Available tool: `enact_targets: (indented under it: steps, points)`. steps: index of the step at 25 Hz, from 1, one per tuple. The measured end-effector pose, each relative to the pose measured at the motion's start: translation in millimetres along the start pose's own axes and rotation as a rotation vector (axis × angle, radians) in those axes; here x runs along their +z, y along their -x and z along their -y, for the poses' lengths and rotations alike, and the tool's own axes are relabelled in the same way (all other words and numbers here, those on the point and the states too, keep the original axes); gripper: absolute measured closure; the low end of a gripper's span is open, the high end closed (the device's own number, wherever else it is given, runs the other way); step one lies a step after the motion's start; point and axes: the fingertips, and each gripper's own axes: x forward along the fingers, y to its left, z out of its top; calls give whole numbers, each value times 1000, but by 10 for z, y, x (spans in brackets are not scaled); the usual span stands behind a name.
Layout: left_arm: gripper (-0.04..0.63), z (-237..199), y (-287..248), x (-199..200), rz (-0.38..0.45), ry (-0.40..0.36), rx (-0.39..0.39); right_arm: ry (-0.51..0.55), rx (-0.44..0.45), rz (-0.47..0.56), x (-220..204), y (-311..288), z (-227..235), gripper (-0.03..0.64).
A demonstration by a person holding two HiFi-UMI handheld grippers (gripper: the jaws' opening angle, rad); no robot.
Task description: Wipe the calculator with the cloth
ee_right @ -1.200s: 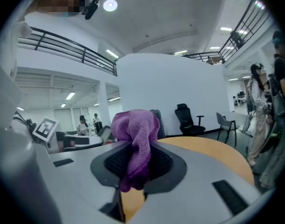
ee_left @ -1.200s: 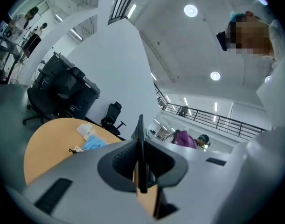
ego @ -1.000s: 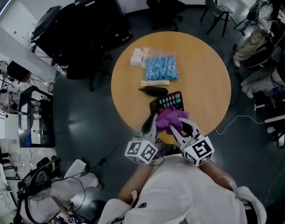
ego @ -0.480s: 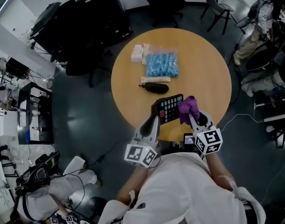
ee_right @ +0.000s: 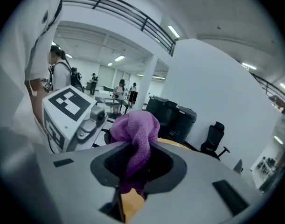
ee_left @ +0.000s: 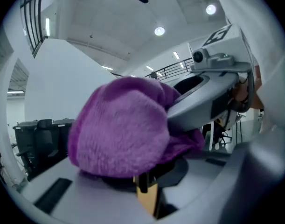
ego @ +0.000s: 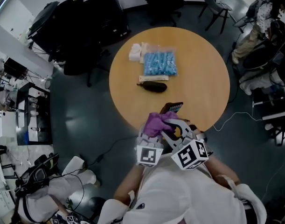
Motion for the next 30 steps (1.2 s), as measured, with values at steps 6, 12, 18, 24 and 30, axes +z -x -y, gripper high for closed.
enact_targets:
  steps: [6, 12, 18, 24, 30]
  points:
    - [549, -6, 93, -48, 1, -32, 8, -32, -80, -25, -71, 100, 284, 532]
    - [548, 102, 209, 70, 52, -190, -33, -189, -6, -27, -298, 248, 647, 532]
    - [548, 123, 285, 264, 111, -293, -119, -314, 99, -7, -449, 361, 710, 532]
    - [548, 120, 393, 407, 180, -277, -168, -473, 127, -10, -749, 402, 798, 532]
    - [548, 197, 445, 469, 216, -253, -201, -606, 142, -65, -1223, 346, 711, 532]
